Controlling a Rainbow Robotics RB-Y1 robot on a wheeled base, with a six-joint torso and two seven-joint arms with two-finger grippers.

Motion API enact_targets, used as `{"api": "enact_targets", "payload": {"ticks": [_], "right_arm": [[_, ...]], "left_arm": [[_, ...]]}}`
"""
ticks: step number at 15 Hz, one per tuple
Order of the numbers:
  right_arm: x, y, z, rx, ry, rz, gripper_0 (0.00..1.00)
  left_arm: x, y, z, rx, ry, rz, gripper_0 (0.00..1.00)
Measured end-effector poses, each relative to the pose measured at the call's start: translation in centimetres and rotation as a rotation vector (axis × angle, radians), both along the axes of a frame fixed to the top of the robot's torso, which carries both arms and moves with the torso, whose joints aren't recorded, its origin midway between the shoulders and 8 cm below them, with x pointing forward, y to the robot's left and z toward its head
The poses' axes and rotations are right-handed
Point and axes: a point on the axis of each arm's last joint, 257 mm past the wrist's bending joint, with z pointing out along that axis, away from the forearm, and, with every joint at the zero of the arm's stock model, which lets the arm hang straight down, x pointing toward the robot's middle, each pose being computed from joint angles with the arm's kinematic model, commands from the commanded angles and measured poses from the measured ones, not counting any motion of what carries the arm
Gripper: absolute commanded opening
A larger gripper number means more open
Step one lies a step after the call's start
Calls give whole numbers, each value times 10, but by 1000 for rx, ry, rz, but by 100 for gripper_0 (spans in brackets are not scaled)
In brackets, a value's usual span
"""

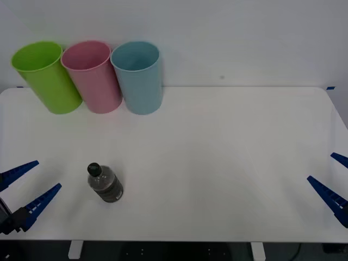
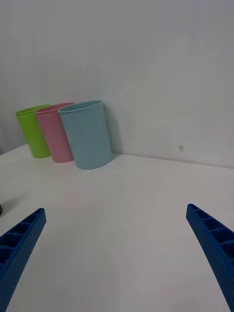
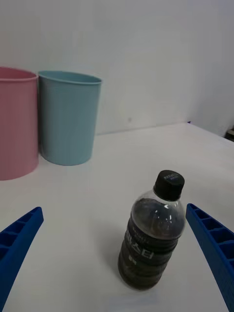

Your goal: Grasp the object on the table and drop it into the matching bin: aluminum can to the light blue bin, PET bottle to the pink bin.

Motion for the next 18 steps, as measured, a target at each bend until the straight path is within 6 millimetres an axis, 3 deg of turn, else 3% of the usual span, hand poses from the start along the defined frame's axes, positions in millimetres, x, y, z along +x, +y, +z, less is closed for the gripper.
{"api": "enact_targets", "payload": {"ticks": [9, 18], "right_arm": [[0, 0, 0, 0, 0, 0, 100], [0, 0, 0, 0, 0, 0, 100]], "left_arm": [[-10, -1, -56, 121, 33, -34, 100], [-8, -24, -83, 131, 20, -64, 100]]}}
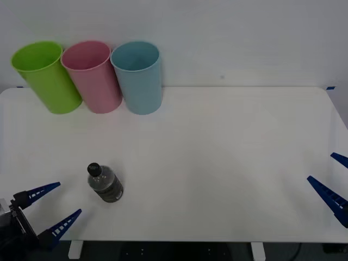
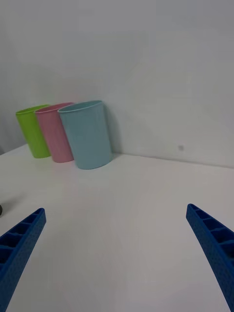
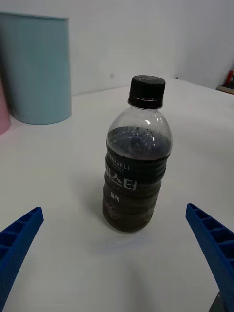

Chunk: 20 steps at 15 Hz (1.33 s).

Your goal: Grasp the object on the table and drop it into the matching bin: aluminum can to the light blue bin, PET bottle to the pink bin.

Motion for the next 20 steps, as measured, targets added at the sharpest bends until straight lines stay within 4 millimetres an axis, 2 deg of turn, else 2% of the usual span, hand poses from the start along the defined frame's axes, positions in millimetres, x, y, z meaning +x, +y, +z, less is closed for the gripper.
{"api": "enact_targets", "payload": {"ticks": [11, 20], "right_arm": [[0, 0, 0, 0, 0, 0, 100], [0, 0, 0, 0, 0, 0, 100]], "left_arm": [[20, -44, -10, -31, -24, -4, 100], [41, -72, -15, -32, -34, 2, 100]]}}
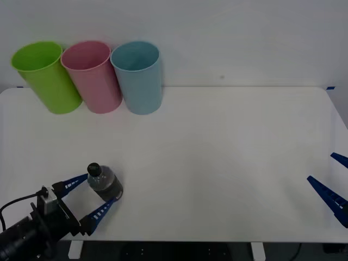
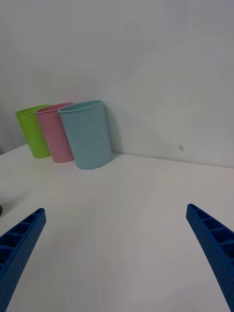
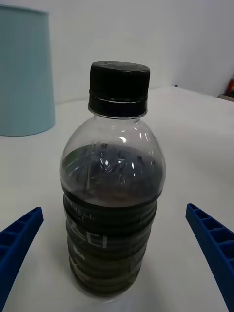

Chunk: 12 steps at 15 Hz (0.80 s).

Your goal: Grasp the object on the table and drop it into the matching bin: aluminum can to the light blue bin, PET bottle to the pink bin.

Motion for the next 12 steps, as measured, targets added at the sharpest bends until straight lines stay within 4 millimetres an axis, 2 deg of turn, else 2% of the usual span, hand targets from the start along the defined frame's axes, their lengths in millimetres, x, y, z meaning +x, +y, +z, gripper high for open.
{"api": "enact_targets", "payload": {"ticks": [7, 12], "right_arm": [[0, 0, 0, 0, 0, 0, 100], [0, 0, 0, 0, 0, 0, 100]], "left_arm": [[23, -18, -4, -9, 0, -30, 100], [28, -25, -4, -7, 0, -39, 100]]}}
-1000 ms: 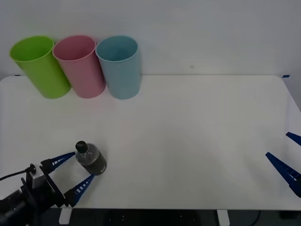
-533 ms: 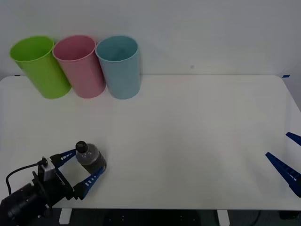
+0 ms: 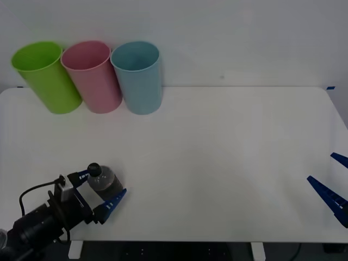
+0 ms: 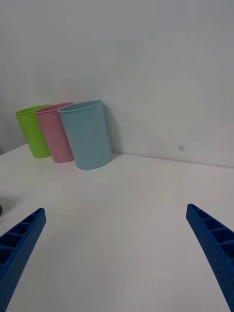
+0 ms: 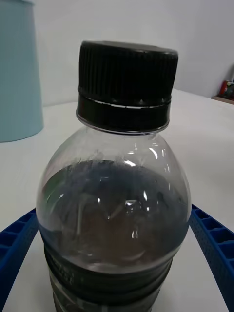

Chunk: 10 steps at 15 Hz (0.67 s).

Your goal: Grasp the object on the table and drop it into the matching bin: aluminum can to the light blue bin, PET bottle to the pink bin.

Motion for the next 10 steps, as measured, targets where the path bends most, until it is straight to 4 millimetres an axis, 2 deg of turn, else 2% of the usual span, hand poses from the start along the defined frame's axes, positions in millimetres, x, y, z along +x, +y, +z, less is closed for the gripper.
{"api": "enact_targets", "payload": {"ticks": [2, 3, 4, 5, 6, 10], "right_arm": [[0, 0, 0, 0, 0, 0, 100], [0, 0, 0, 0, 0, 0, 100], [0, 0, 0, 0, 0, 0, 100], [0, 0, 0, 0, 0, 0, 100], [0, 0, 0, 0, 0, 0, 100], [0, 0, 0, 0, 0, 0, 100]], "left_arm": [[0, 0, 0, 2, -1, 0, 100], [1, 0, 0, 2, -1, 0, 79], [1, 1, 0, 2, 0, 1, 21], [0, 2, 0, 2, 0, 3, 6], [1, 2, 0, 4, -3, 4, 0], [2, 7, 1, 8, -6, 15, 0]]}}
